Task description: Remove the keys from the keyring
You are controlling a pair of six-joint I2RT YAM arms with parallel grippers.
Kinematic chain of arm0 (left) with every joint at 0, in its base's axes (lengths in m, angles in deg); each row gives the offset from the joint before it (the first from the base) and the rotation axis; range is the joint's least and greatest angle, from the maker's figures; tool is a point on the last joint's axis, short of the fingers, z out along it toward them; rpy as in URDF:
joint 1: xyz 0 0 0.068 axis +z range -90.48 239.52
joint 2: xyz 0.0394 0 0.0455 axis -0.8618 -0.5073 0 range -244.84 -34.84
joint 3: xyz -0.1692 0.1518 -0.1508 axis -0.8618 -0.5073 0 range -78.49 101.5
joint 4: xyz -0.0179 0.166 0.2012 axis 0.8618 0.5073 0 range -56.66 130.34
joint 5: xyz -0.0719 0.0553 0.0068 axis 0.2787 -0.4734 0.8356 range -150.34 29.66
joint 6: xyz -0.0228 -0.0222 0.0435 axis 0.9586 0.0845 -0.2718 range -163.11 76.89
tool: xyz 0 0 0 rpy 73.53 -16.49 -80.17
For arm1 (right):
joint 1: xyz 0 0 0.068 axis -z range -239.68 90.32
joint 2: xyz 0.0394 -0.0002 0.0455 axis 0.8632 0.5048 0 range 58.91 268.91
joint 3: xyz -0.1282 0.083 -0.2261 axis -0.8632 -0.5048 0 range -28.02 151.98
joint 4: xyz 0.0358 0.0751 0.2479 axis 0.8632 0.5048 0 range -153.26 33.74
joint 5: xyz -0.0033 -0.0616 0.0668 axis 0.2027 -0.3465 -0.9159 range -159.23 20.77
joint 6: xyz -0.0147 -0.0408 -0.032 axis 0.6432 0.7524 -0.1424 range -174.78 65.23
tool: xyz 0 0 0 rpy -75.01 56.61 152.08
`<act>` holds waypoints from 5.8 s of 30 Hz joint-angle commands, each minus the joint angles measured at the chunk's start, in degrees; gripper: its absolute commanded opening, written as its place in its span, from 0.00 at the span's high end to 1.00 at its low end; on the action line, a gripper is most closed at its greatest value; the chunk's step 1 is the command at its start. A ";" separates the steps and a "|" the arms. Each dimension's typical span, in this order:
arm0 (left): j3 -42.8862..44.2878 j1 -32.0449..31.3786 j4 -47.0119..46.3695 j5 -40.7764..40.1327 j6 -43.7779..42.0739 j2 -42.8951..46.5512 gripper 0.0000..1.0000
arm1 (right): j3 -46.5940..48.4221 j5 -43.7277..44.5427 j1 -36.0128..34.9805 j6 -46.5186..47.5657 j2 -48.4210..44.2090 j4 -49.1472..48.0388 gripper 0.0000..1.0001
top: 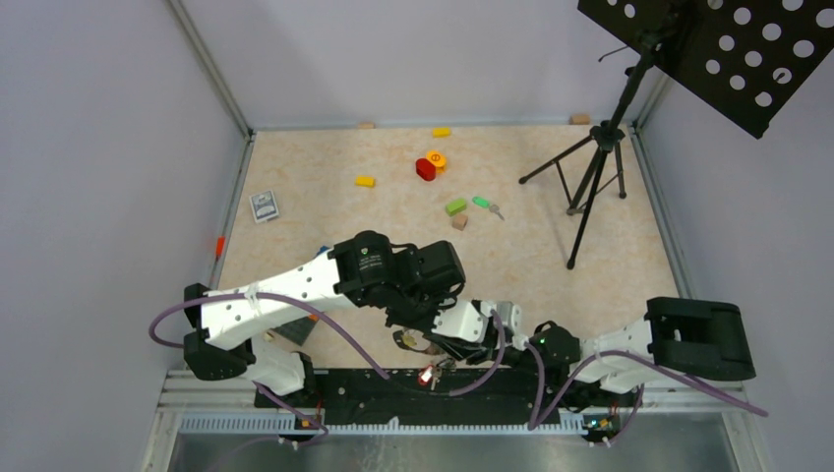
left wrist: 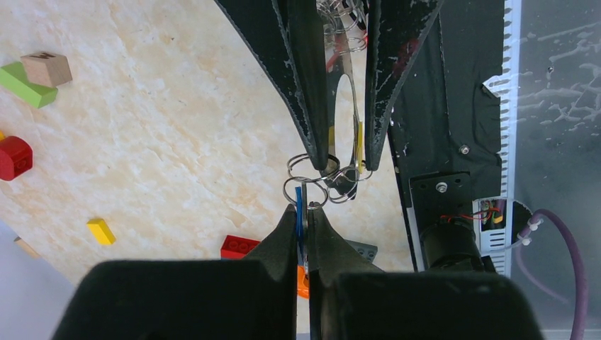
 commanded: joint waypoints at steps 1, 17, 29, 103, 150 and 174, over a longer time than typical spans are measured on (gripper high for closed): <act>2.55 -0.27 -0.57 0.57 -0.15 1.68 1.00 | 1.98 -1.02 -0.82 -2.45 1.80 -8.61 0.76; 2.29 -0.27 -0.50 0.43 0.41 1.33 1.00 | 2.48 -0.28 -0.77 -3.31 3.44 -12.40 0.76; 2.39 -0.27 -0.56 0.06 0.93 1.25 1.00 | 1.50 0.79 -0.77 -2.73 0.68 -12.42 0.76; 0.36 -0.36 -0.55 -6.24 7.08 2.65 1.00 | -0.17 8.25 -5.57 8.79 -10.87 -5.07 1.00; -0.87 -0.27 -8.21 -7.76 5.60 3.00 1.00 | 16.53 1.90 -12.34 39.22 -22.22 55.22 1.00; -6.49 -0.46 -12.72 -11.40 -4.97 8.27 1.00 | 6.17 44.75 -11.61 6.17 -35.31 42.48 0.68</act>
